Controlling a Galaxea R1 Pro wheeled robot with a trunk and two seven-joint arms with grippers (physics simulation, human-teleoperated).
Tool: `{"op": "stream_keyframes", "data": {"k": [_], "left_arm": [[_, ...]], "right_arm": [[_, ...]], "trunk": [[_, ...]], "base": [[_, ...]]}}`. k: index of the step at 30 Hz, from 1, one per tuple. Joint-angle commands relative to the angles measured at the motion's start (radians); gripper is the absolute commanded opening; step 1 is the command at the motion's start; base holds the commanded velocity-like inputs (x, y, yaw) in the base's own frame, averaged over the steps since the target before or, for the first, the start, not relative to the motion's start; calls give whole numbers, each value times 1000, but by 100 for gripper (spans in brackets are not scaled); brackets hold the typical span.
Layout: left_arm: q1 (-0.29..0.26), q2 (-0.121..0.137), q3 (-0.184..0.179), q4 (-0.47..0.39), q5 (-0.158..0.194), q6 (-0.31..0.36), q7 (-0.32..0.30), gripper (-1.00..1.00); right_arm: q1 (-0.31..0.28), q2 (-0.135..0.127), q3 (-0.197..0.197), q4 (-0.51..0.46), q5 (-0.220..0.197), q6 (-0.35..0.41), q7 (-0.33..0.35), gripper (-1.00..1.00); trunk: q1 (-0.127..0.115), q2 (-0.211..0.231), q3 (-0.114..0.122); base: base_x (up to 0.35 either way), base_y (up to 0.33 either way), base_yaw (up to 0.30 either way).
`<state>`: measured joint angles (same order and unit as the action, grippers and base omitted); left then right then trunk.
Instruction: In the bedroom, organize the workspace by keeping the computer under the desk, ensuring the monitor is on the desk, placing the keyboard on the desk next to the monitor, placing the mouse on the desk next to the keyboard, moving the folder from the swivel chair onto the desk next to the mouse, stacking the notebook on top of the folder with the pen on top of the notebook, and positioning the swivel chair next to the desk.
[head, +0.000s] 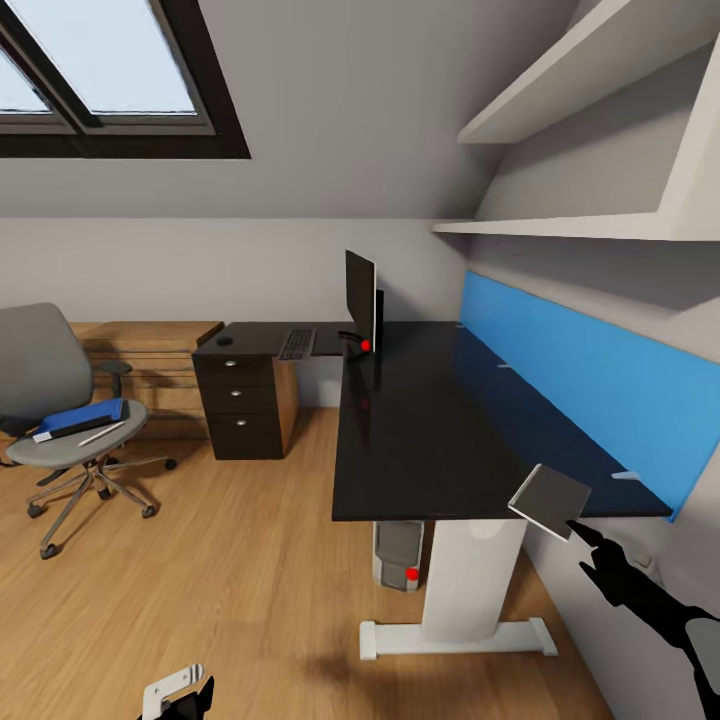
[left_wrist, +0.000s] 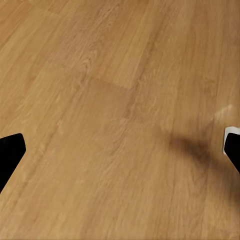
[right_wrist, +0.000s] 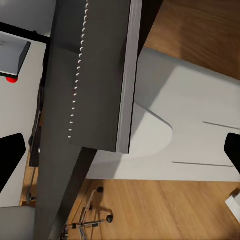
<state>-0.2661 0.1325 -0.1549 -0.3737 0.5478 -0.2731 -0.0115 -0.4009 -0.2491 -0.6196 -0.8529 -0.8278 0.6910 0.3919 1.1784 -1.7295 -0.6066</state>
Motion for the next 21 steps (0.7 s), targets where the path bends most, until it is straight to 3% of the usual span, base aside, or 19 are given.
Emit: {"op": "stream_keyframes", "data": {"k": [1,21], "left_arm": [[-1,1,-7,1,10,-5,-1,100],[-1,-5,-8,5,9,-5,-1,100]], "right_arm": [[-1,0,-3,0,-1,7,2,100],[-1,-1,-3,27,-1,5,2,100]], "trunk": [[0,-1,-1],[0,-1,-1]], "base": [[19,16,0],[46,44,0]]}}
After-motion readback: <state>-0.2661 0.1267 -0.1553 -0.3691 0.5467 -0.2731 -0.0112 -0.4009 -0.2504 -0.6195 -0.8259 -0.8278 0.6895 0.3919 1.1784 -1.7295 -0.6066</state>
